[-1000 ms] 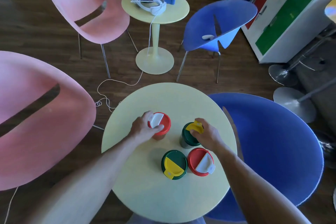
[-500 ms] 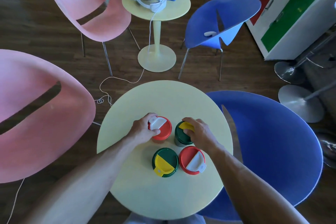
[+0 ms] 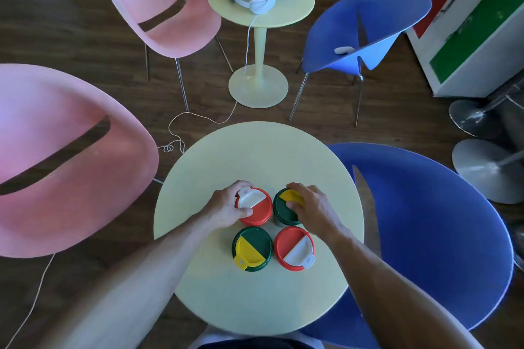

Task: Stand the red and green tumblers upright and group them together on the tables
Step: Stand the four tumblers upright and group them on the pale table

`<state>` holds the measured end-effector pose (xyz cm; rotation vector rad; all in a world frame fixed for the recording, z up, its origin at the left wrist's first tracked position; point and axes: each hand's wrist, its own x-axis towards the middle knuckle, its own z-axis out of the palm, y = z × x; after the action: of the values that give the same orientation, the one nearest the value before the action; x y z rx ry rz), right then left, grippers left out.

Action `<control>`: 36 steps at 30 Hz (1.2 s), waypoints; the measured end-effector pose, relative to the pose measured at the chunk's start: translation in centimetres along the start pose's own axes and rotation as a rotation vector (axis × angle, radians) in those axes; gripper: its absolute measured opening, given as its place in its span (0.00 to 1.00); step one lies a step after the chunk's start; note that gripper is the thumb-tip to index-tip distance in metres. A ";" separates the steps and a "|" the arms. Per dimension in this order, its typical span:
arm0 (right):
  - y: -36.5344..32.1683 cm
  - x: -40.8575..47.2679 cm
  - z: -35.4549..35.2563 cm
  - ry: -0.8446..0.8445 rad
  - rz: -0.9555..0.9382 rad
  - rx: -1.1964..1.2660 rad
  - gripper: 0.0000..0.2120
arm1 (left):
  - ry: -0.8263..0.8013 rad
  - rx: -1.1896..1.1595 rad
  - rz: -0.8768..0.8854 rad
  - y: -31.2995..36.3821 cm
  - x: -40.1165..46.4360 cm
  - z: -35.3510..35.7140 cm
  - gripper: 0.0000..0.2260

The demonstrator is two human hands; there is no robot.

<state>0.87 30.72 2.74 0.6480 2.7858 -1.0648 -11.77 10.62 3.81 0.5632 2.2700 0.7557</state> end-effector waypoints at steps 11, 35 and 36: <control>0.0 -0.1 -0.7 -0.023 0.048 0.054 0.23 | 0.018 -0.006 -0.030 -0.1 -0.5 0.5 0.31; -0.3 -0.7 -0.6 -0.037 0.042 0.085 0.30 | 0.047 -0.059 -0.102 -0.5 -1.1 1.3 0.34; -0.4 -0.8 -0.6 -0.037 0.046 0.091 0.30 | 0.048 -0.064 -0.103 -0.5 -1.2 1.4 0.34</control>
<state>1.44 30.58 3.56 0.6907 2.6907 -1.1879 -10.06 10.07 3.24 0.3989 2.2906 0.7952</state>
